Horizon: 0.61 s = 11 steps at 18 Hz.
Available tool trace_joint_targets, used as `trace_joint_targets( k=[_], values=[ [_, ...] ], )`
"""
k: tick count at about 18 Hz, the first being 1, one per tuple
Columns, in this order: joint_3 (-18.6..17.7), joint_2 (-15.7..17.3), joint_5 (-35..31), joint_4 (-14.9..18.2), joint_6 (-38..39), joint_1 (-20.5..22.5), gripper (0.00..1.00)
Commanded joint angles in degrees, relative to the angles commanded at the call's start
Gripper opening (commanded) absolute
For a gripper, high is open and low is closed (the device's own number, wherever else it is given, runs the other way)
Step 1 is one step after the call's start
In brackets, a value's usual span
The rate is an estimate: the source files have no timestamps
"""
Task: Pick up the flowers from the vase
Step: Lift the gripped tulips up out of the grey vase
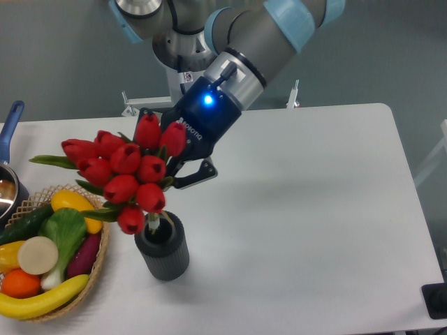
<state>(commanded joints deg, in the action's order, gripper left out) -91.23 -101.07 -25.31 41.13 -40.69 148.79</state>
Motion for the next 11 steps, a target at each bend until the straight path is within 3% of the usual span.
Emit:
trace_joint_targets(
  k=[3,11],
  values=[
    [-0.3,-0.1,0.0,0.0,-0.2,4.2,0.33],
    [-1.1,-0.5,0.2,0.0,-3.5,9.9,0.33]
  ],
)
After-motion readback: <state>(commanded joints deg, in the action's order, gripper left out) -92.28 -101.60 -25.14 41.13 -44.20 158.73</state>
